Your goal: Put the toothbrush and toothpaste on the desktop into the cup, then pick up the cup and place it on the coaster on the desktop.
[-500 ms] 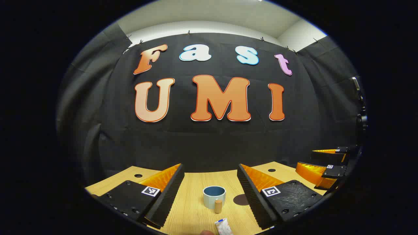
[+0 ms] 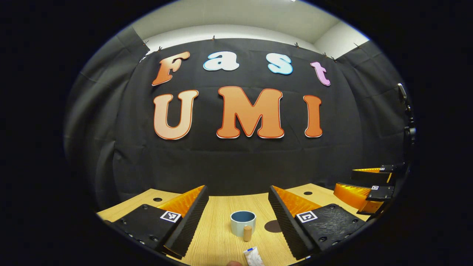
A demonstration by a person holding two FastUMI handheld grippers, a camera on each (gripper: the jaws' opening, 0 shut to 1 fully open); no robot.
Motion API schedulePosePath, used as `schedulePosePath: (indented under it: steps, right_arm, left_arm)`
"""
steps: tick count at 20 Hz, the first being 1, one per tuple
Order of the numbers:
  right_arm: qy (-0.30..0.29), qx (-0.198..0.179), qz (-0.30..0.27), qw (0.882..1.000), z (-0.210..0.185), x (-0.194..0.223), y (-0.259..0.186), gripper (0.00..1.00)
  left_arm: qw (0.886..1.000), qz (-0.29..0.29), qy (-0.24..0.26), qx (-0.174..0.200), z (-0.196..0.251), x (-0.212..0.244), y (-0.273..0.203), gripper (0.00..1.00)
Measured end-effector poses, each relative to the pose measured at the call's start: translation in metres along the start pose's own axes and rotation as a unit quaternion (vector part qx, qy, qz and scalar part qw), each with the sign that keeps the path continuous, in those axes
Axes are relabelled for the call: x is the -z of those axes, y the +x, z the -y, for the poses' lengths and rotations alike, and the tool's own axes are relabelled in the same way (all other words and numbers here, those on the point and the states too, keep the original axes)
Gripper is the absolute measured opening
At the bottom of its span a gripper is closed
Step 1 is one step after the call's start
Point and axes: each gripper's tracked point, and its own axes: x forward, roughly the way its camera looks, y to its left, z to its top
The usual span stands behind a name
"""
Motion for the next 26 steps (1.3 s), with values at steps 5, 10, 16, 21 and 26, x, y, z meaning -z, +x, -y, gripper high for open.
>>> schedulePosePath:
  steps: [5, 10, 16, 21, 26]
  right_arm:
    - [0.0, -0.001, -0.008, 1.0, -0.001, 0.002, -0.001, 0.98]
    - [0.008, 0.0, -0.052, 0.999, -0.002, 0.023, -0.001, 0.98]
    - [0.033, -0.006, -0.171, 0.985, -0.014, 0.077, -0.003, 0.98]
    - [0.05, -0.011, -0.247, 0.968, -0.031, 0.119, -0.007, 0.9]
    - [0.035, -0.013, -0.325, 0.945, -0.041, 0.162, -0.014, 0.79]
  left_arm:
    - [1.0, 0.001, -0.009, -0.005, -0.004, -0.001, -0.003, 1.0]
    - [0.999, -0.039, 0.002, -0.004, -0.001, 0.019, -0.001, 0.97]
    - [0.986, -0.163, -0.019, 0.004, 0.005, 0.076, 0.002, 0.97]
    - [0.962, -0.269, -0.043, 0.032, 0.015, 0.122, 0.008, 0.98]
    - [0.932, -0.353, -0.066, 0.046, 0.024, 0.152, 0.006, 0.96]
